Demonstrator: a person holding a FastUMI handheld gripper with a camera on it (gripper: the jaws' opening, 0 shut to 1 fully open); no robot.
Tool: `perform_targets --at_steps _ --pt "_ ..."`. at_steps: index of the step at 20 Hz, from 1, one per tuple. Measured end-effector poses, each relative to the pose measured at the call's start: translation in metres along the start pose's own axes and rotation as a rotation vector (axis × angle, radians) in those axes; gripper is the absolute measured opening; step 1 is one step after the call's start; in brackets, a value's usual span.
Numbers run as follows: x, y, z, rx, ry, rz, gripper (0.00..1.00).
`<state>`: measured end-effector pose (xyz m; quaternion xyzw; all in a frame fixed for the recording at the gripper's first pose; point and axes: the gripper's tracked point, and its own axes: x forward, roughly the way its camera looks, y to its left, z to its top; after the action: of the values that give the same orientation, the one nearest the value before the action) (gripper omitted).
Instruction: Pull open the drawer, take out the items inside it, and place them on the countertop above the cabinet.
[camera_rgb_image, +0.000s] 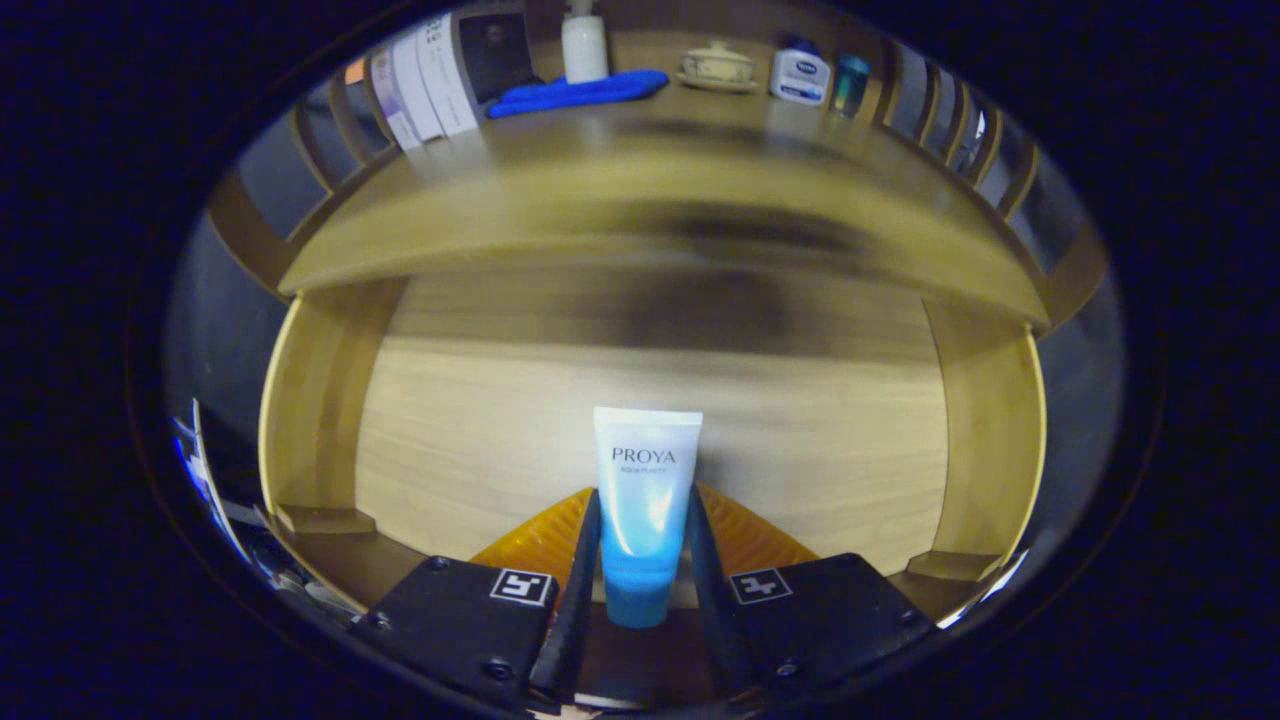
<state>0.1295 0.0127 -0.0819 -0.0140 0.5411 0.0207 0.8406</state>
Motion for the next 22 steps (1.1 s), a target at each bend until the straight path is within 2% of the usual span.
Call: perform_targets --at_steps 4,9,18,20,22 --pt "-0.042 0.009 0.022 -0.019 -0.061 0.041 0.51" --pt "-0.073 0.004 0.064 0.031 -0.13 0.059 0.51" --pt "-0.062 -0.022 0.163 0.101 -0.197 0.001 0.51" --pt "-0.054 -0.019 0.178 0.067 -0.2 0.001 0.51" --pt "-0.046 -0.024 0.191 0.044 -0.202 -0.04 0.51"
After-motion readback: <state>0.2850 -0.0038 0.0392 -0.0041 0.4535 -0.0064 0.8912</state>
